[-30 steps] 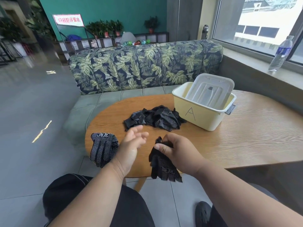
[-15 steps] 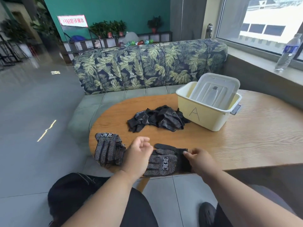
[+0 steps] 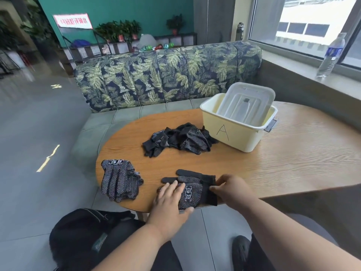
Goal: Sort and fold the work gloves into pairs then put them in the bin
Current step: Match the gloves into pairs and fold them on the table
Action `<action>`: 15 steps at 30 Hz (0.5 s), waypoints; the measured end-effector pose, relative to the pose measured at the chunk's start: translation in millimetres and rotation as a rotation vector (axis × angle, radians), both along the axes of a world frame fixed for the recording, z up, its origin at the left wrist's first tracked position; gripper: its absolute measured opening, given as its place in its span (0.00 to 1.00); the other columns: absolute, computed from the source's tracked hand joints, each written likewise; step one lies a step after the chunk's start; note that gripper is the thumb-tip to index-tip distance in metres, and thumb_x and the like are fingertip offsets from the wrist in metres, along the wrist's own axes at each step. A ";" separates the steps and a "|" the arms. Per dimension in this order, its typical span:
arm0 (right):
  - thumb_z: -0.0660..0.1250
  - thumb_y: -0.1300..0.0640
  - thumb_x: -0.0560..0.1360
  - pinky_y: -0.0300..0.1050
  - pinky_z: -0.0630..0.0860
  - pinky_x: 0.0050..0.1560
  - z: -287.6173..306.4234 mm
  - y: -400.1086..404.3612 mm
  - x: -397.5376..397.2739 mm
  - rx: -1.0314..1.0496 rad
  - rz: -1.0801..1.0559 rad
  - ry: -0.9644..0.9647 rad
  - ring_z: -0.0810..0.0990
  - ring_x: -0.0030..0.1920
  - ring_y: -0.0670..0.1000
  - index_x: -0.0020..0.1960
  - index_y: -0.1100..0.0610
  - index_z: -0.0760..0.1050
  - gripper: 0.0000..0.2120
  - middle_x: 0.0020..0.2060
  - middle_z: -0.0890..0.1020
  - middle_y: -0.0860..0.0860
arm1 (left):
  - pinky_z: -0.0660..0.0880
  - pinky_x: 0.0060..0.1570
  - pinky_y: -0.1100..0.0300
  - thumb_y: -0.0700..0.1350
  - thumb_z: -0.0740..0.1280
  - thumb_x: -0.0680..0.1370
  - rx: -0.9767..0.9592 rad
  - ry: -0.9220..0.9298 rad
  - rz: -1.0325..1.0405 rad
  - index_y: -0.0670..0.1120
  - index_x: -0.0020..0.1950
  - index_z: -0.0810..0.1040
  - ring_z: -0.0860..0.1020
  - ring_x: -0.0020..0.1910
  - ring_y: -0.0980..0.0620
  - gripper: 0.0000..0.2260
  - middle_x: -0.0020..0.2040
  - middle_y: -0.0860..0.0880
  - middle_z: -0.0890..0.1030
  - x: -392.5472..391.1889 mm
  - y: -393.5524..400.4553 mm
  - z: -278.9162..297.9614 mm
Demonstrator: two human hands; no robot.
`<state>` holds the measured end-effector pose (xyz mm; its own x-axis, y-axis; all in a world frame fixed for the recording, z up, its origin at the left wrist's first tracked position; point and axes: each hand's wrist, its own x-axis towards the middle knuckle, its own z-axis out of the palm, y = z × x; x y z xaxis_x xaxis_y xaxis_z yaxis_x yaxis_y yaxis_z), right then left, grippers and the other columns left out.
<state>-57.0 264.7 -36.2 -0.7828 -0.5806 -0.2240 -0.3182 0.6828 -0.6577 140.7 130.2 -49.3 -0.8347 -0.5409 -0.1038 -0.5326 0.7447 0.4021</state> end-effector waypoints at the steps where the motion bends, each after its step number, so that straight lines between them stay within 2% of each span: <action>1: 0.75 0.46 0.72 0.48 0.84 0.41 1.1 -1.1 1.1 0.019 0.000 0.038 0.85 0.36 0.50 0.43 0.50 0.80 0.09 0.32 0.85 0.48 | 0.45 0.80 0.50 0.68 0.62 0.78 -0.007 -0.020 -0.011 0.62 0.83 0.47 0.40 0.82 0.55 0.38 0.83 0.60 0.45 0.7 0.1 -0.4; 3: 0.73 0.46 0.74 0.45 0.80 0.40 4.3 -2.1 3.2 0.081 0.010 0.159 0.83 0.39 0.52 0.44 0.49 0.79 0.08 0.34 0.83 0.47 | 0.46 0.79 0.49 0.69 0.64 0.76 -0.042 -0.037 -0.028 0.65 0.82 0.45 0.40 0.82 0.55 0.41 0.83 0.61 0.44 1.3 0.0 -2.7; 7: 0.71 0.47 0.76 0.45 0.72 0.39 12.9 -2.7 10.5 0.134 0.099 0.340 0.79 0.42 0.54 0.48 0.50 0.80 0.07 0.38 0.79 0.47 | 0.48 0.79 0.50 0.63 0.64 0.80 -0.127 0.002 -0.026 0.65 0.81 0.53 0.45 0.82 0.53 0.33 0.84 0.57 0.50 -0.2 -1.5 -7.2; 10: 0.70 0.47 0.77 0.46 0.71 0.36 20.7 -3.6 17.0 -0.047 0.154 0.359 0.77 0.38 0.52 0.44 0.49 0.77 0.07 0.37 0.80 0.46 | 0.49 0.80 0.53 0.60 0.62 0.82 -0.080 0.082 -0.005 0.64 0.81 0.57 0.49 0.82 0.54 0.28 0.83 0.58 0.55 -0.6 -3.8 -7.6; 13: 0.69 0.48 0.80 0.48 0.74 0.38 32.8 -12.9 20.9 -0.274 0.209 0.230 0.76 0.36 0.47 0.44 0.49 0.72 0.09 0.35 0.80 0.46 | 0.46 0.77 0.63 0.53 0.61 0.85 -0.015 0.232 0.011 0.61 0.79 0.66 0.53 0.81 0.53 0.22 0.81 0.57 0.61 -1.3 -7.8 -9.1; 15: 0.67 0.48 0.81 0.47 0.74 0.38 42.9 -22.7 22.7 -0.373 0.222 0.170 0.74 0.34 0.47 0.45 0.48 0.70 0.09 0.34 0.80 0.48 | 0.45 0.75 0.68 0.49 0.60 0.86 -0.013 0.309 0.034 0.57 0.78 0.69 0.56 0.81 0.52 0.20 0.80 0.56 0.64 -0.7 -11.6 -7.1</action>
<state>-34.3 242.0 6.7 -0.6378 -0.7550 0.1525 -0.5545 0.3126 -0.7712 140.0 118.6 -56.4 -0.8069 -0.5687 0.1595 -0.4114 0.7349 0.5392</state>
